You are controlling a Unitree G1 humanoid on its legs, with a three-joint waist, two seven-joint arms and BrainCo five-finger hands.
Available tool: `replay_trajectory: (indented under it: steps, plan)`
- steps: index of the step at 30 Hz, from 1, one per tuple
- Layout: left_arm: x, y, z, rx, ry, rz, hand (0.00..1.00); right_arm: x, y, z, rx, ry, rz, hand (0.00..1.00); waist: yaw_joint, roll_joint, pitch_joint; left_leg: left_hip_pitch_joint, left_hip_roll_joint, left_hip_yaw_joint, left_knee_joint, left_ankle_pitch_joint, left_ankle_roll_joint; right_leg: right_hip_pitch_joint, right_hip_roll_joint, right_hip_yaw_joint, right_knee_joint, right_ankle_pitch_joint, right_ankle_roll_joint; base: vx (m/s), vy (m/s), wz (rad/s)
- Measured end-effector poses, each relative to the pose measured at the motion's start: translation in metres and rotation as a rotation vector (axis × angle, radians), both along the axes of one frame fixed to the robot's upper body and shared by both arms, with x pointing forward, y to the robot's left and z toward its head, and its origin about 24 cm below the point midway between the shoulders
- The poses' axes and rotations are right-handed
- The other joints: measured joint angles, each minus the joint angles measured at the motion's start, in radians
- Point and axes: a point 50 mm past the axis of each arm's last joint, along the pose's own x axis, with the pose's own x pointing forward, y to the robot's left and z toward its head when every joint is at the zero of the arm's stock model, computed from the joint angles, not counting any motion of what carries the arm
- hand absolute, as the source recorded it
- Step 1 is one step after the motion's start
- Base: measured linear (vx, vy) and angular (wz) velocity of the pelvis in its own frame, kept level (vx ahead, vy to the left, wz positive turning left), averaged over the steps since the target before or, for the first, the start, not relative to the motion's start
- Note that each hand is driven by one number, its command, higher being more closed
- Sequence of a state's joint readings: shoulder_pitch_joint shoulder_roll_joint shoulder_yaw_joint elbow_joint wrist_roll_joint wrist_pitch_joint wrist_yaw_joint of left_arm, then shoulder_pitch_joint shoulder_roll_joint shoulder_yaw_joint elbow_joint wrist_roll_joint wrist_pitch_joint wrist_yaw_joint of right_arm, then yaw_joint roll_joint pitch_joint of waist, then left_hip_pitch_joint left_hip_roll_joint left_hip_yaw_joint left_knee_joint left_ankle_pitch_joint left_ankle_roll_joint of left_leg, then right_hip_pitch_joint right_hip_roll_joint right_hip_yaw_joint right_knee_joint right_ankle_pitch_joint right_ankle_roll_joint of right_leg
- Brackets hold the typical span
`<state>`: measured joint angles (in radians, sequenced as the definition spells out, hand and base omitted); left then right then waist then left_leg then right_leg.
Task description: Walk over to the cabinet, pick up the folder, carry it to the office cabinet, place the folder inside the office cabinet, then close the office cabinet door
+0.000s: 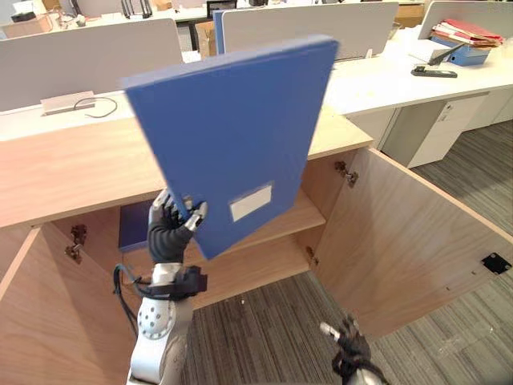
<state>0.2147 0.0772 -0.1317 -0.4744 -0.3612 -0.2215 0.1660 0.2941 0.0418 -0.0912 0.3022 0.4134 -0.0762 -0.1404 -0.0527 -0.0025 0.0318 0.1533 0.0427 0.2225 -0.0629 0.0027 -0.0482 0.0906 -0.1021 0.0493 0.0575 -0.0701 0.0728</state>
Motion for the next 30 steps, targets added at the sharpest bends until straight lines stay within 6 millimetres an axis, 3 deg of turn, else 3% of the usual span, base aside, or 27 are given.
replay_trajectory:
  steps: [6,10,17,23,30]
  plan:
    - [-0.008,0.009,0.001,-0.023,-0.003,0.037,1.0,0.041,-0.017,0.101,-0.115,-0.491,-0.098,0.0,0.007,-0.004,0.002,-0.008,0.0,-0.001,0.016,-0.009,0.0,0.0,-0.001,0.001,-0.002,0.0,0.0,0.0,0.0,0.0]
    - [-0.009,0.02,0.001,-0.027,-0.006,0.088,1.0,0.046,-0.03,0.141,-0.165,-0.685,-0.16,0.0,0.008,-0.004,0.002,-0.014,0.0,-0.004,0.028,-0.014,0.001,0.0,-0.002,0.001,-0.005,0.001,0.001,0.0,0.0,0.0]
    - [-0.006,0.027,0.005,-0.012,-0.024,0.108,1.0,0.075,-0.022,0.209,-0.163,-1.035,-0.044,0.0,0.011,-0.005,0.004,-0.024,-0.001,-0.007,0.048,-0.024,0.006,0.0,-0.004,0.005,-0.008,0.007,0.009,0.0,0.0,0.0]
    - [-0.003,0.023,0.008,0.001,-0.05,0.068,1.0,0.097,0.002,0.241,-0.133,-1.19,0.162,0.0,0.015,-0.005,0.004,-0.027,-0.001,-0.009,0.054,-0.026,0.007,0.003,-0.006,0.005,-0.007,0.01,0.014,0.0,0.0,0.0]
    - [0.001,0.013,0.003,-0.008,-0.039,-0.031,1.0,0.126,0.026,0.242,-0.117,-1.164,0.437,0.0,0.02,-0.004,0.005,-0.028,-0.002,-0.018,0.061,-0.026,0.007,0.013,-0.008,-0.003,-0.003,0.011,0.016,0.0,0.001,0.02]
